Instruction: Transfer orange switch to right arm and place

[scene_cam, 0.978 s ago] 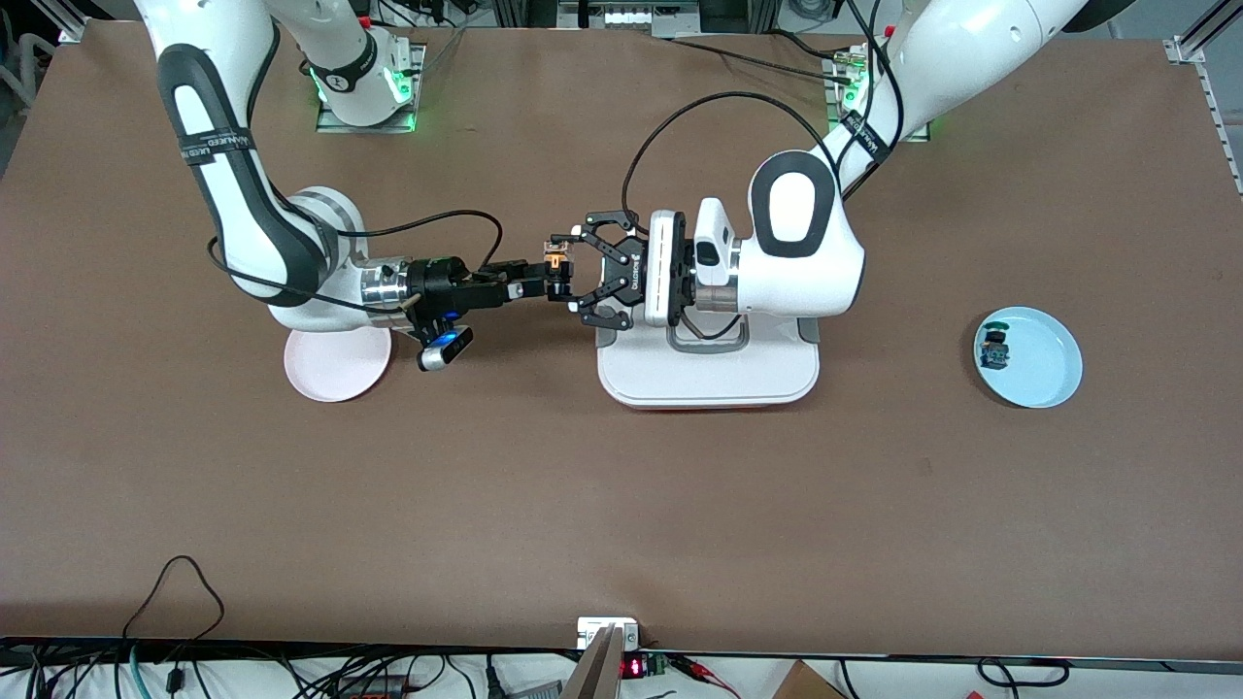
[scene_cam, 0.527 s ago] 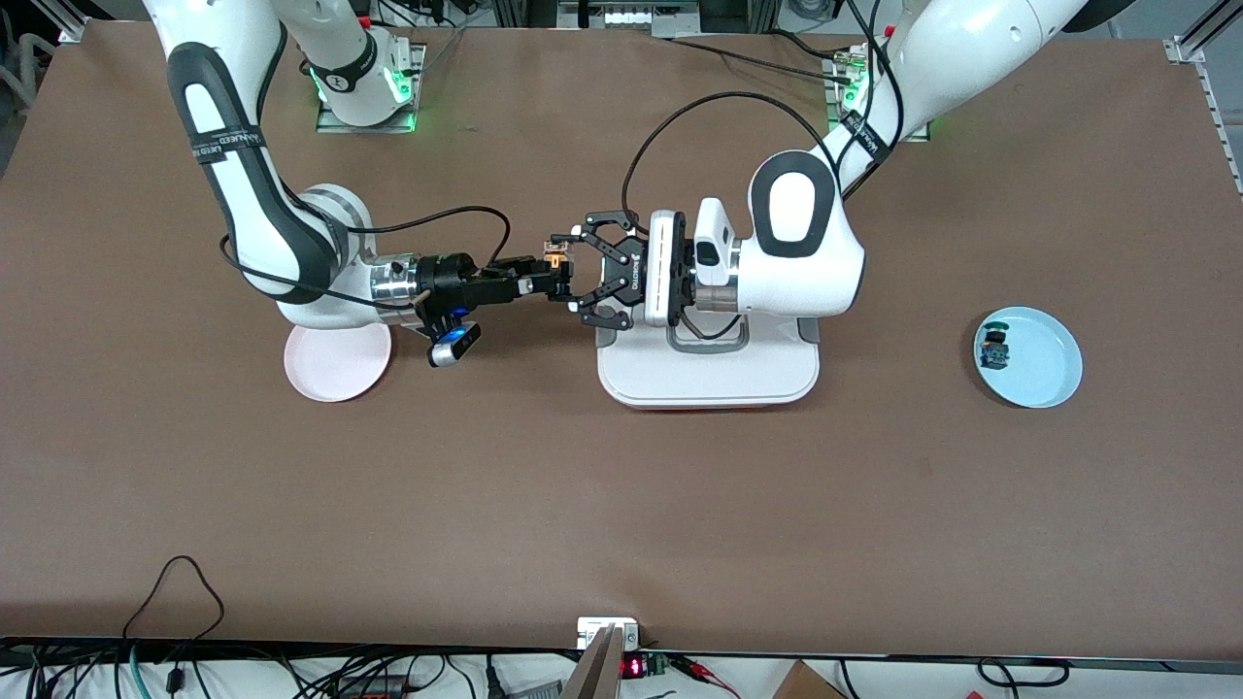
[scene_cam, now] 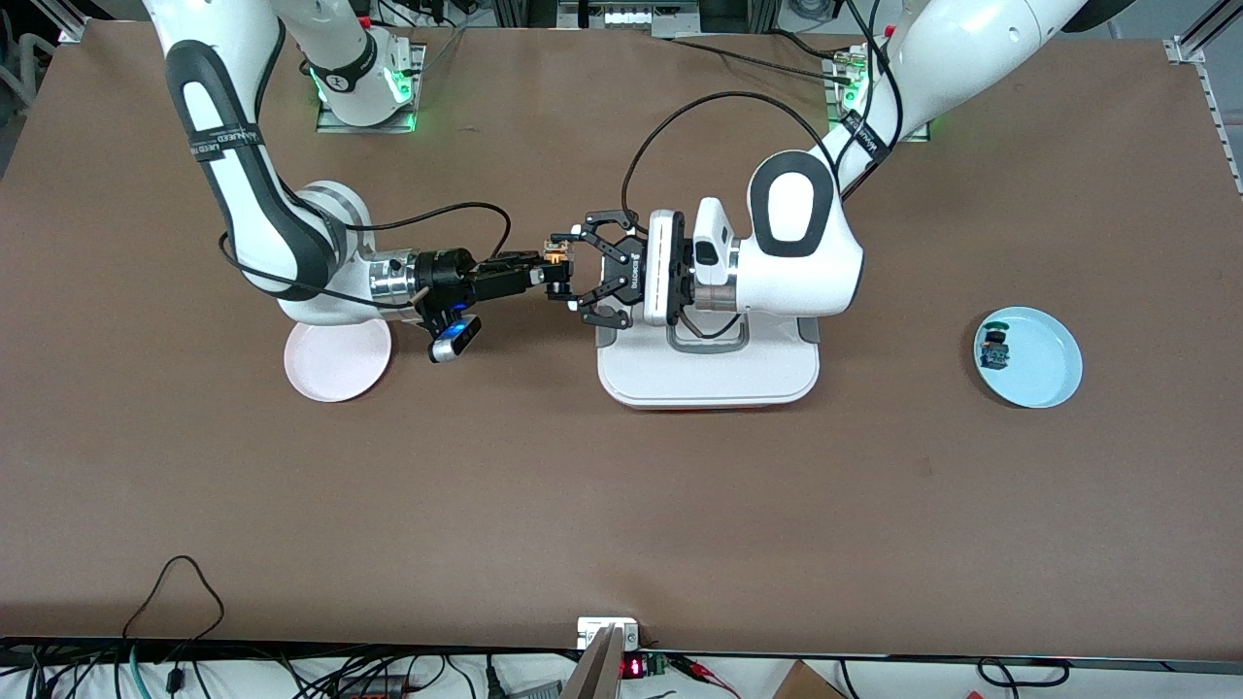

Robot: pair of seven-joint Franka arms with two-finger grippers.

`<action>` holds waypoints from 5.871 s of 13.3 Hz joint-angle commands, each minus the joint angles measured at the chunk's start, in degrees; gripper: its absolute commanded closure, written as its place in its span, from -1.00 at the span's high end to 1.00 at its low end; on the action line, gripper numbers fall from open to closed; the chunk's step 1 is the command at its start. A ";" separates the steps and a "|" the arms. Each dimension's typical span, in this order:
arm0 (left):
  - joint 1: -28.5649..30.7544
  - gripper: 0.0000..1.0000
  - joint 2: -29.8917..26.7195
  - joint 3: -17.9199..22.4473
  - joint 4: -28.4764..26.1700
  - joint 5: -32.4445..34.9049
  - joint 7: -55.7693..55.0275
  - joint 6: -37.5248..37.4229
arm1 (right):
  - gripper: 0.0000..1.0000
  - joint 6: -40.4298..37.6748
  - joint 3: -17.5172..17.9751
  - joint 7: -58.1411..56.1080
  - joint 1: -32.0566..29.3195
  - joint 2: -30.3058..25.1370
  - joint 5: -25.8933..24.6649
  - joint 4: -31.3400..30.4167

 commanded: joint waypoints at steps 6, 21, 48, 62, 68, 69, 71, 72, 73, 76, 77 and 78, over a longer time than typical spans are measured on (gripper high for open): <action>-0.50 0.03 -0.32 0.16 0.78 -1.69 1.97 0.64 | -0.97 -1.34 -0.07 3.57 -0.43 -1.87 0.23 -1.64; 0.38 1.00 -1.82 0.16 0.34 -1.51 -4.01 0.02 | -0.97 -2.39 -0.16 3.48 -1.05 -2.75 -0.12 -1.82; 8.29 1.00 -6.56 0.77 17.38 53.03 -76.65 -49.00 | -0.97 -13.65 -0.77 -0.64 -20.47 -4.77 -50.52 3.79; 8.45 1.00 -6.30 0.42 30.57 115.03 -98.05 -51.41 | -0.97 -0.48 -0.86 -23.66 -21.17 -4.50 -84.48 5.74; 12.24 1.00 -7.36 0.42 33.72 115.56 -90.14 -48.32 | -0.97 8.04 -0.86 -37.80 -20.47 -4.15 -94.42 5.13; 11.89 1.00 -7.36 0.33 35.39 115.73 -90.57 -48.84 | -0.97 10.06 -0.86 -40.96 -20.47 -4.07 -95.82 4.78; 11.63 1.00 -8.67 0.07 35.67 115.47 -90.32 -48.67 | -0.97 12.71 -0.86 -44.14 -20.38 -3.98 -97.06 4.16; 11.71 1.00 -8.76 0.07 35.76 115.47 -90.23 -48.50 | -0.97 14.29 -0.86 -45.63 -20.03 -3.98 -97.24 3.55; 11.45 1.00 -8.50 0.59 35.93 115.73 -90.14 -48.06 | -0.97 16.74 -0.86 -47.74 -19.60 -3.98 -98.63 2.76; 12.23 1.00 -7.97 0.51 35.41 115.40 -92.58 -48.23 | -0.97 21.67 -0.86 -50.57 -18.45 -4.06 -103.30 1.00; 12.59 1.00 -7.62 0.77 35.41 111.73 -96.17 -48.32 | -0.97 22.99 -0.86 -51.18 -17.84 -4.06 -104.44 0.47; 13.03 1.00 -7.53 0.86 34.89 108.99 -101.77 -48.75 | -0.97 25.70 -0.86 -52.23 -17.22 -4.15 -106.10 -0.49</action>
